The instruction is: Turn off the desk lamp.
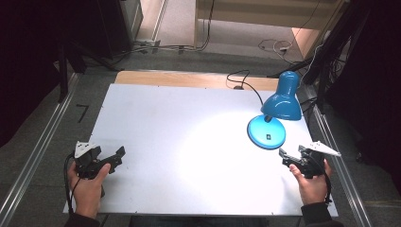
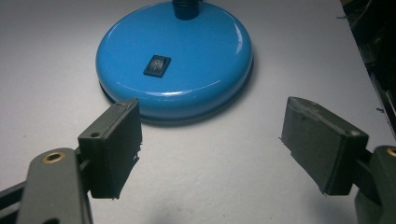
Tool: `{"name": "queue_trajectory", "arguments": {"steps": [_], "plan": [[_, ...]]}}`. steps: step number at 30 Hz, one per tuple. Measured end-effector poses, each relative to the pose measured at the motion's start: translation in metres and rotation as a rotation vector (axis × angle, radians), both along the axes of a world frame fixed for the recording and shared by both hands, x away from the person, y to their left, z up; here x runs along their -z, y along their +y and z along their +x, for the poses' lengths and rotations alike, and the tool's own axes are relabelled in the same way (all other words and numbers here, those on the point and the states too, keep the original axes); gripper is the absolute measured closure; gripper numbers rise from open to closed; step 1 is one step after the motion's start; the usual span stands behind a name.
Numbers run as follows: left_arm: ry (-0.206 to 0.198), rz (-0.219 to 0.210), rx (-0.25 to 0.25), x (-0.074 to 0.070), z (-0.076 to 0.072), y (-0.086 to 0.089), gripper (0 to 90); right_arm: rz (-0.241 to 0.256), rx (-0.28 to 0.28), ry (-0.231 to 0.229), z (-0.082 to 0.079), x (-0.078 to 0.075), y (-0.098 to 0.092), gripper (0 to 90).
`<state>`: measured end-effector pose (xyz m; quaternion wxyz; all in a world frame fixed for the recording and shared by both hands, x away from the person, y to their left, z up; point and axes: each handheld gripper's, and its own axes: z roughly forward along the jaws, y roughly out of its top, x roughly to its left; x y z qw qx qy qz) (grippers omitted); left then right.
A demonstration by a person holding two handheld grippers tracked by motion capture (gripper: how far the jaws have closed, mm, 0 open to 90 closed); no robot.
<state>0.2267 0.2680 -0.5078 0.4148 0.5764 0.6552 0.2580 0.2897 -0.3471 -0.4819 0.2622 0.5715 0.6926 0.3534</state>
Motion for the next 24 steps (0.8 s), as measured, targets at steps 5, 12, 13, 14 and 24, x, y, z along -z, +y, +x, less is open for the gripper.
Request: {"name": "queue_trajectory", "arguments": {"steps": [5, 12, 13, 14, 24], "plan": [[-0.001, 0.000, 0.003, 0.0000, 0.0000, -0.0001, 9.5, 0.003, -0.004, -0.008, 0.0021, -0.0014, 0.0023, 18.9], [0.000, -0.002, 0.005, 0.0000, 0.0001, -0.0001, 9.5, 0.003, -0.010, -0.013, 0.0056, -0.0033, 0.0056, 18.8], [0.000, -0.002, 0.005, 0.0001, 0.0001, -0.0002, 9.5, 0.006, -0.009, -0.014, 0.0059, -0.0039, 0.0060, 18.8], [0.000, -0.001, 0.006, 0.0002, 0.0002, -0.0002, 9.5, 0.008, -0.011, -0.015, 0.0064, -0.0041, 0.0063, 18.8], [0.000, -0.003, 0.008, 0.0003, 0.0003, -0.0005, 9.5, 0.008, -0.014, -0.023, 0.0101, -0.0053, 0.0091, 18.8]]}}
